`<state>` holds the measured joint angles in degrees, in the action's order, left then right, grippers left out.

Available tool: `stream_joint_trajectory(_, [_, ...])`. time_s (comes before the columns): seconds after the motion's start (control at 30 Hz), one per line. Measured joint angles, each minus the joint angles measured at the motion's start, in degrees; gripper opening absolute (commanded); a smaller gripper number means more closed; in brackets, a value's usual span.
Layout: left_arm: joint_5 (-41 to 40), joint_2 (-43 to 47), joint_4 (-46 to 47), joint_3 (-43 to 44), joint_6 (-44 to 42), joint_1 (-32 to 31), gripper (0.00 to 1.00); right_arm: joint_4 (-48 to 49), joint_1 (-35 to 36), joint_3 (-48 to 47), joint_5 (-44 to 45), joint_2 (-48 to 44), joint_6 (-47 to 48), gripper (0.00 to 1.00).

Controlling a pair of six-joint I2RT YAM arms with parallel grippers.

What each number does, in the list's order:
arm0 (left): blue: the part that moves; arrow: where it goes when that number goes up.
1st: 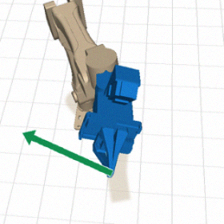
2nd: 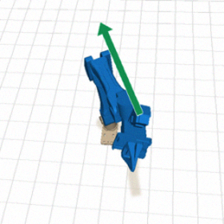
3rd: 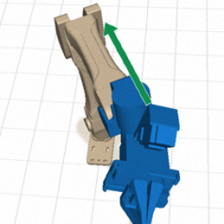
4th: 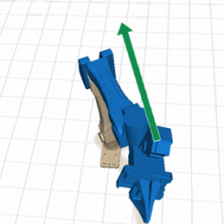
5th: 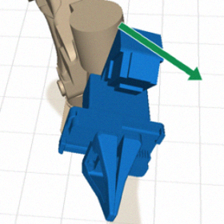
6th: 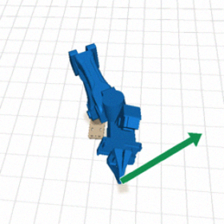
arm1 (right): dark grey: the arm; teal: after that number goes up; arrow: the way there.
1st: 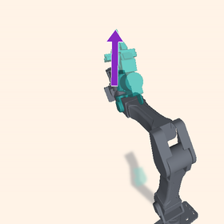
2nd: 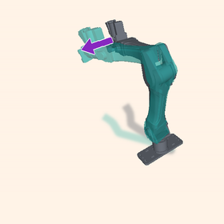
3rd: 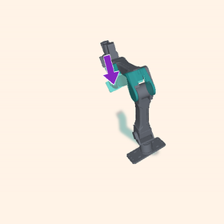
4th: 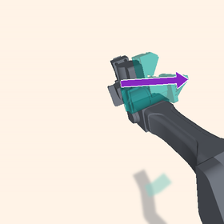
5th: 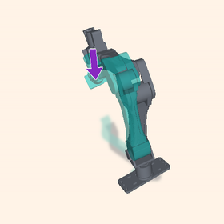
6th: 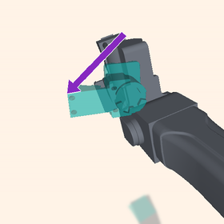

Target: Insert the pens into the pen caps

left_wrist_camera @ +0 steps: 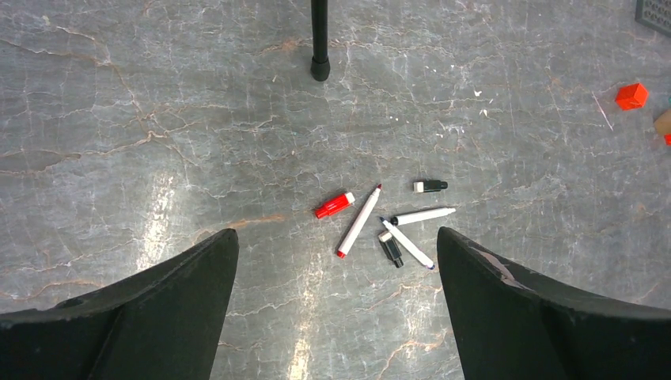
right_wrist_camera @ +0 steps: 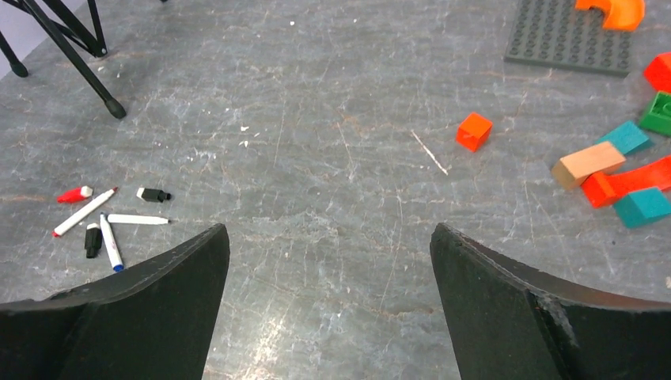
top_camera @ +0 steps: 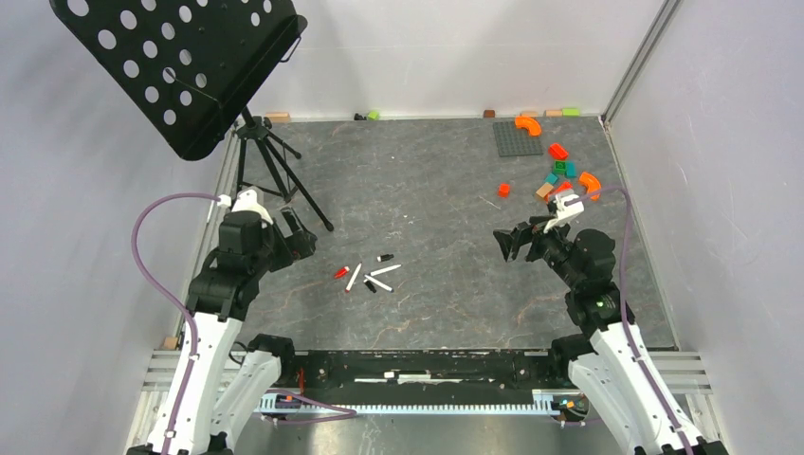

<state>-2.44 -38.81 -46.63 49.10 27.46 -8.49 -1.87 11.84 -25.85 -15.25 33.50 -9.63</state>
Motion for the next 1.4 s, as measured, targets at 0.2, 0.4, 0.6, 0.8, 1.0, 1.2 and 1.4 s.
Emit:
stream_joint_trajectory(0.2, [-0.7,1.9,0.0,0.0,0.0,0.0,1.0,-0.5,0.0,2.2,-2.4,0.0,-0.9,0.98])
stream_joint_trajectory(0.4, [-1.9,1.9,-0.2,0.0,0.0,0.0,1.0,0.1,3.6,3.0,-5.8,2.2,-1.4,0.98])
stream_joint_trajectory(0.6, [-2.2,-0.3,-0.4,0.0,0.0,-1.5,1.0,0.4,13.1,2.8,-5.4,7.9,-1.1,0.98])
stream_joint_trajectory(0.8, [-2.2,-3.9,-0.5,-0.1,0.0,-5.0,0.99,0.3,23.6,0.8,-1.7,13.7,0.4,0.95])
stream_joint_trajectory(1.0, [-3.0,-4.6,-0.6,-0.1,0.1,-8.9,0.97,0.5,34.0,-3.1,5.2,20.7,1.1,0.94])
stream_joint_trajectory(1.2, [-3.4,-5.8,-0.7,-0.1,0.1,-12.0,0.95,1.4,42.9,-7.1,12.4,29.3,1.6,0.87])
stream_joint_trajectory(1.4, [-3.7,-5.8,-0.8,-0.1,0.1,-13.0,0.91,1.7,47.1,-13.6,17.3,40.6,1.9,0.8])
